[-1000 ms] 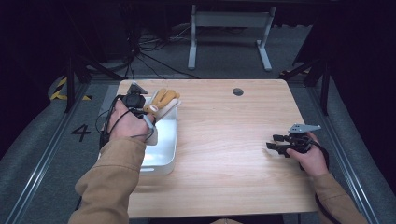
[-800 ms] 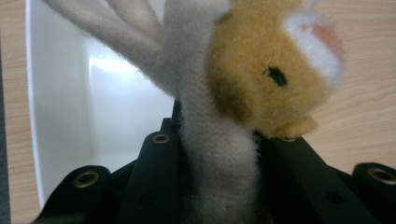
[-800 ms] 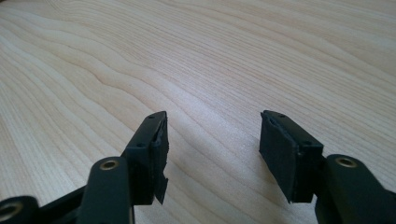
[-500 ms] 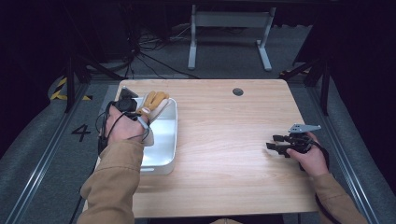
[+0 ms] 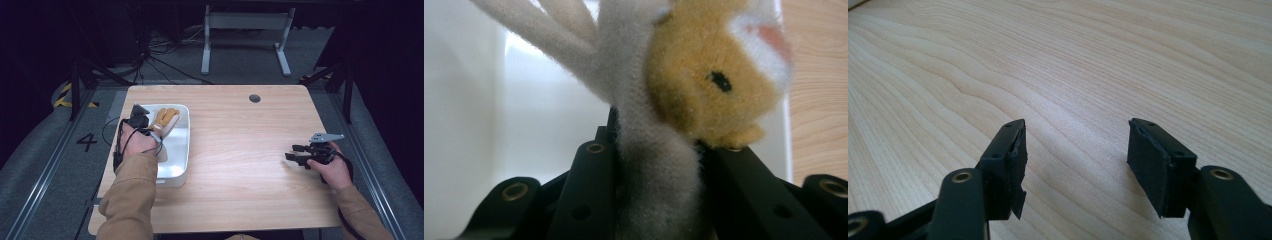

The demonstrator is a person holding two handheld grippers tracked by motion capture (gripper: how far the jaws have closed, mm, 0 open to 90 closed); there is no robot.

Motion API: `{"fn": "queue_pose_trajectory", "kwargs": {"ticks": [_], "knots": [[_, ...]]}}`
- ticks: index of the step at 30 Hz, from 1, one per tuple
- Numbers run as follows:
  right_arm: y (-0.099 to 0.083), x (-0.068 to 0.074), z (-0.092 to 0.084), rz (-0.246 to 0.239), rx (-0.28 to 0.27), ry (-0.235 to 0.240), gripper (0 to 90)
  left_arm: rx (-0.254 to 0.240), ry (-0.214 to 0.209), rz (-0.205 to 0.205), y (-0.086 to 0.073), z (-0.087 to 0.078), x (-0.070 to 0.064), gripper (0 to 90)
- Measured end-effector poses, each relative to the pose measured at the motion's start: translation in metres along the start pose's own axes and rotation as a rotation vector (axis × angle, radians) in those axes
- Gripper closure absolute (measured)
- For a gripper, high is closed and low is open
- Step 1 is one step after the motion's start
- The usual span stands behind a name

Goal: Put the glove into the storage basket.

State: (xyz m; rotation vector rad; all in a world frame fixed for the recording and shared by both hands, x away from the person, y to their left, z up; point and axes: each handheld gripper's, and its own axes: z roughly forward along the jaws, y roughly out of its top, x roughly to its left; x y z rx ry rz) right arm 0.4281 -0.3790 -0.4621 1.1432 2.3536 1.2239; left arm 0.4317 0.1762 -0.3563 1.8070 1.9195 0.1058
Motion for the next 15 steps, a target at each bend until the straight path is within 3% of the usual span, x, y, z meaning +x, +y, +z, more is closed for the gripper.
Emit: {"fn": "queue_pose_trajectory", "kwargs": {"ticks": [7,12,15], "knots": [[-0.001,-0.001,0.001,0.000,0.005,0.002,41.6,0.021,0.009,-0.017,-0.001,0.021,0.008,73.0],[-0.002,-0.002,0.001,0.006,0.007,0.001,41.6,0.033,-0.016,-0.048,0.004,0.034,0.011,72.9],[-0.002,-0.002,0.000,0.013,0.010,0.001,41.6,0.044,0.001,-0.060,0.004,0.043,0.013,72.9]]}}
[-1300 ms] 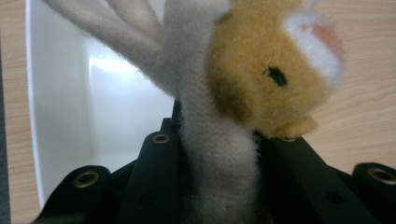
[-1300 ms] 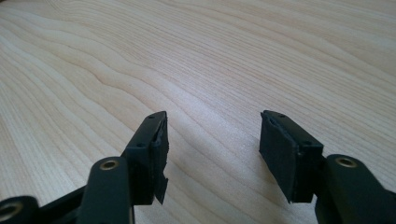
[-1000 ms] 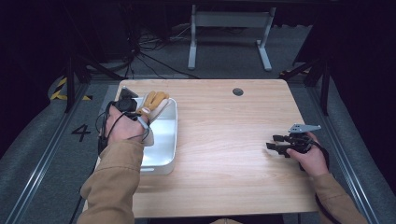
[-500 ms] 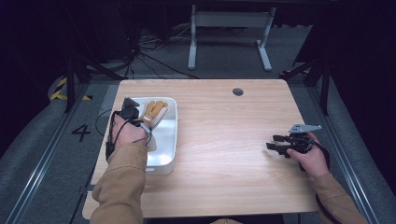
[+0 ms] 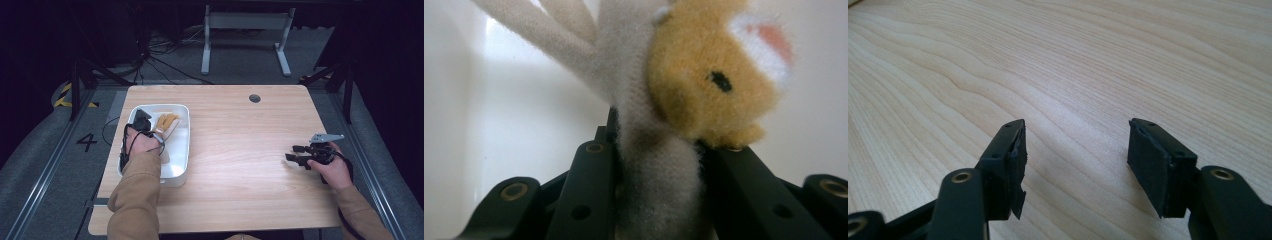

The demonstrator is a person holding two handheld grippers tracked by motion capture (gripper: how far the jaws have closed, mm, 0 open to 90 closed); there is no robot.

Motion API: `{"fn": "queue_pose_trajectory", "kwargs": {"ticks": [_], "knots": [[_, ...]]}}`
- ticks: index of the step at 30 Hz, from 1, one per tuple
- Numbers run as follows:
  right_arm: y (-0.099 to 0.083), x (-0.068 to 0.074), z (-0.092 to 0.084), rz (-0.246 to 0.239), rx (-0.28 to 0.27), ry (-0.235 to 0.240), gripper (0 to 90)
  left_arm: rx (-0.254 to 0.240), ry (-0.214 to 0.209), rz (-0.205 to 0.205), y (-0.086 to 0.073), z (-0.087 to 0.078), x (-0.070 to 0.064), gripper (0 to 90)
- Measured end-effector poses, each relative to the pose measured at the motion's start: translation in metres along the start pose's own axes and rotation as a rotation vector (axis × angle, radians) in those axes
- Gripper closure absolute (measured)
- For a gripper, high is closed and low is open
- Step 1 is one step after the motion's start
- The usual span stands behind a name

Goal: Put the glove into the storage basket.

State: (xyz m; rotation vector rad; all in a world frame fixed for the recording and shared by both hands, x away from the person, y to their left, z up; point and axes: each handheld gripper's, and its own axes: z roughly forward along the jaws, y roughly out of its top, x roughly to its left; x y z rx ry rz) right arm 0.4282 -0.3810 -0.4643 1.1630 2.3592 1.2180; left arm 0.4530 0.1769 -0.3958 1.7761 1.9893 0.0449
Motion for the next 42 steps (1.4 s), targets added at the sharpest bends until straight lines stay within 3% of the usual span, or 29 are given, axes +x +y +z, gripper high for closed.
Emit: {"fn": "queue_pose_trajectory", "kwargs": {"ticks": [11,18,28,31,36,38,42], "knots": [[0.000,-0.002,-0.001,-0.001,-0.006,-0.003,41.3,0.053,0.059,-0.021,-0.005,0.019,0.006,72.2],[-0.001,-0.002,-0.001,0.006,-0.006,0.000,41.2,0.061,0.090,-0.028,-0.005,0.026,0.005,71.2],[0.000,-0.003,-0.001,0.004,-0.005,0.003,41.1,0.073,0.109,0.008,-0.005,0.030,0.003,68.1],[-0.001,-0.003,-0.001,0.004,-0.008,0.000,41.0,0.064,0.113,0.021,-0.006,0.031,0.002,60.0],[-0.001,-0.004,-0.002,0.021,-0.005,0.007,41.2,0.035,0.115,0.077,-0.008,0.030,-0.002,32.1],[-0.001,-0.004,-0.002,0.021,-0.006,0.005,40.8,0.025,0.136,0.096,-0.008,0.027,-0.004,25.0],[-0.001,-0.003,-0.002,0.025,-0.009,0.006,40.0,0.015,0.121,0.121,-0.009,0.017,-0.007,23.5]]}}
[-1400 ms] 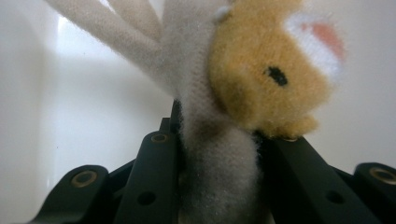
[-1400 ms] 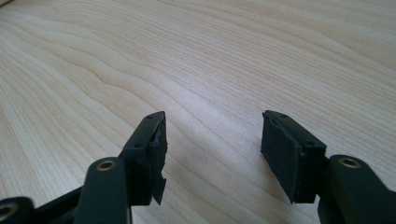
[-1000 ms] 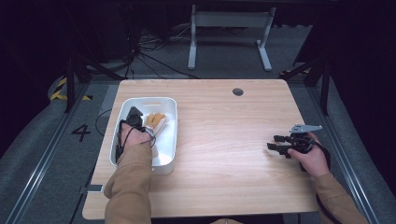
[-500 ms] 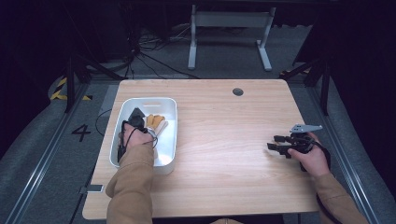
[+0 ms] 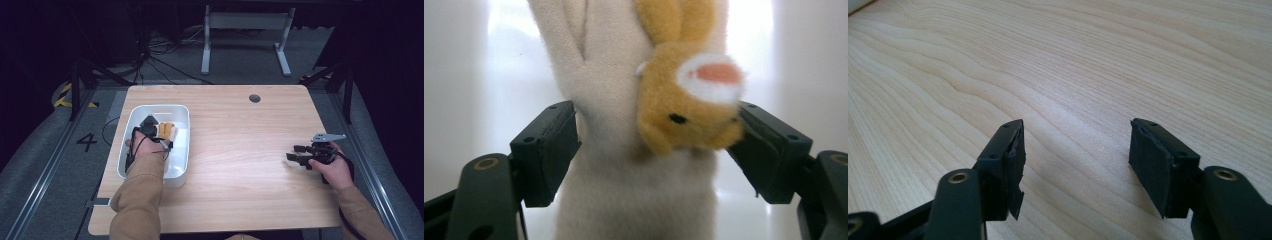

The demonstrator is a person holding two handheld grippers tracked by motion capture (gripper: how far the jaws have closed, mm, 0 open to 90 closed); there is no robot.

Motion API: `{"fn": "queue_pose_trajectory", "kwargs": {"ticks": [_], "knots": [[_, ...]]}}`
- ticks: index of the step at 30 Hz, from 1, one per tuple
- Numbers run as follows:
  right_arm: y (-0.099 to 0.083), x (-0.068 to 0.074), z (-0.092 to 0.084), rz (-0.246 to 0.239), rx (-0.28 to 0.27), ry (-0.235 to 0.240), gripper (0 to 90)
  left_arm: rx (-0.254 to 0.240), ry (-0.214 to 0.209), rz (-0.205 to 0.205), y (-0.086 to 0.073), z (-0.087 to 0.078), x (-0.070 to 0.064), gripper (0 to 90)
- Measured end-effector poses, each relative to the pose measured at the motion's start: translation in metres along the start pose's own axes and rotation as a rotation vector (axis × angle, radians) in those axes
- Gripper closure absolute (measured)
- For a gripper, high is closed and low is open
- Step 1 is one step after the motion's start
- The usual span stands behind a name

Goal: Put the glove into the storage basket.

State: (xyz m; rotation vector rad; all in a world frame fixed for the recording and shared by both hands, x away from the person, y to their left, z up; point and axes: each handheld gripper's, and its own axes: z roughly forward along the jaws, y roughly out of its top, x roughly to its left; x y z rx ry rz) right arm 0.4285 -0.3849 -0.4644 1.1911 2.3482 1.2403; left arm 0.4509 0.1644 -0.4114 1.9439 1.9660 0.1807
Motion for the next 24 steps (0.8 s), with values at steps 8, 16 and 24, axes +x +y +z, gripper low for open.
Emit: {"fn": "queue_pose_trajectory", "kwargs": {"ticks": [8,16,24], "knots": [[0.003,-0.001,0.002,0.004,-0.013,0.002,39.5,-0.039,-0.004,0.052,0.001,-0.023,-0.004,24.8],[0.006,-0.002,0.004,-0.002,-0.016,0.004,39.1,-0.088,-0.001,0.146,-0.001,-0.052,-0.017,27.6],[0.004,-0.001,0.004,-0.007,-0.016,0.001,38.7,-0.173,-0.088,0.282,-0.008,-0.087,-0.033,32.0]]}}
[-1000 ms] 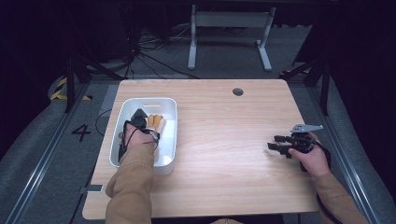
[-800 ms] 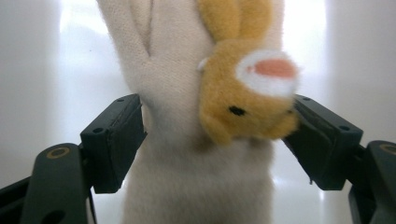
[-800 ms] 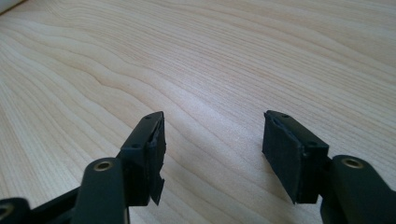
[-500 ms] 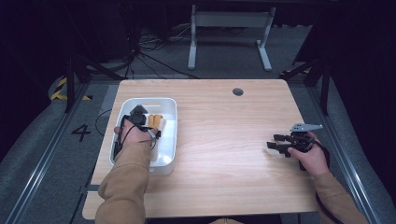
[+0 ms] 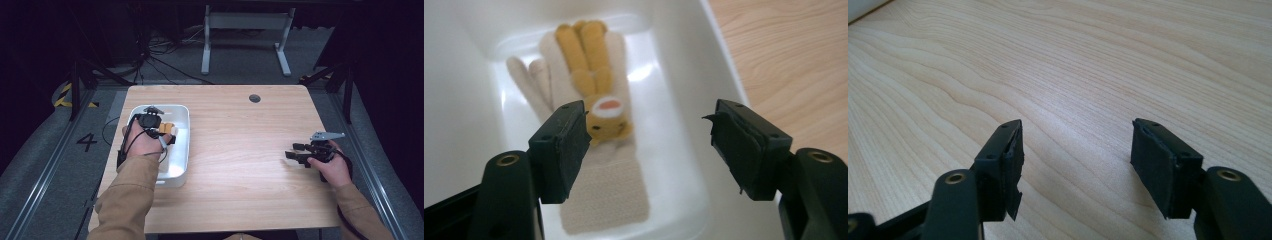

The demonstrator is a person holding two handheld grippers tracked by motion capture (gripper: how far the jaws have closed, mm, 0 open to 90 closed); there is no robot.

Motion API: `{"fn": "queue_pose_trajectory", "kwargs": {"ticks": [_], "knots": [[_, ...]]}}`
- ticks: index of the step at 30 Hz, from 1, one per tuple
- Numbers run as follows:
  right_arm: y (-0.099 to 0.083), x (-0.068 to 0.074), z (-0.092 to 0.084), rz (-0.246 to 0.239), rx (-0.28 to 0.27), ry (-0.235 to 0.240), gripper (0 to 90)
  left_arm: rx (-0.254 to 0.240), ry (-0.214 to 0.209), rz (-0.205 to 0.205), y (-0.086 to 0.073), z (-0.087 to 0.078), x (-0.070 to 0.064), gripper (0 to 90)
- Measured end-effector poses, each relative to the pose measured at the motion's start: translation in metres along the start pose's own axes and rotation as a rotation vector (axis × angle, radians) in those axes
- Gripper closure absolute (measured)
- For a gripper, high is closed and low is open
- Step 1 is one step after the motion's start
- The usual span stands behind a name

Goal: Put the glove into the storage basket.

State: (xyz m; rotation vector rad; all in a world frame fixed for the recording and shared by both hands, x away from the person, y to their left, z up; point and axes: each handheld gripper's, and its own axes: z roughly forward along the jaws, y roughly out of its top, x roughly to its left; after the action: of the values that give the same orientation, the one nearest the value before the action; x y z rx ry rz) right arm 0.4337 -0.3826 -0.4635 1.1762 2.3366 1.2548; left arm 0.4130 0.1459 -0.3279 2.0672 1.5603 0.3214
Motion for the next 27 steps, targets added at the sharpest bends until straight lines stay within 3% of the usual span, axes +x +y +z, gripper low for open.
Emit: {"fn": "queue_pose_trajectory", "kwargs": {"ticks": [4,7,9,13,16,21,24,27], "knots": [[-0.001,0.001,-0.002,-0.002,-0.007,0.007,37.9,-0.036,-0.078,0.107,0.005,-0.007,-0.009,32.6],[-0.002,0.002,-0.005,-0.007,-0.019,0.007,37.4,-0.085,-0.098,0.158,0.008,-0.016,-0.015,33.0],[-0.003,0.003,-0.008,-0.007,-0.025,0.008,37.0,-0.095,-0.133,0.180,0.008,-0.018,-0.021,33.0],[-0.005,0.004,-0.013,-0.013,-0.052,0.007,36.9,-0.107,-0.206,0.275,0.008,-0.020,-0.042,33.1],[-0.006,0.006,-0.017,-0.016,-0.065,0.003,36.7,-0.157,-0.258,0.346,0.007,-0.021,-0.059,33.2],[-0.007,0.009,-0.023,-0.034,-0.063,-0.009,37.1,-0.222,-0.347,0.393,0.000,-0.014,-0.079,34.3],[-0.006,0.009,-0.026,-0.041,-0.062,-0.018,37.3,-0.197,-0.379,0.448,-0.004,-0.006,-0.092,34.3],[-0.006,0.010,-0.027,-0.043,-0.063,-0.019,37.4,-0.195,-0.439,0.501,-0.010,0.004,-0.106,34.2]]}}
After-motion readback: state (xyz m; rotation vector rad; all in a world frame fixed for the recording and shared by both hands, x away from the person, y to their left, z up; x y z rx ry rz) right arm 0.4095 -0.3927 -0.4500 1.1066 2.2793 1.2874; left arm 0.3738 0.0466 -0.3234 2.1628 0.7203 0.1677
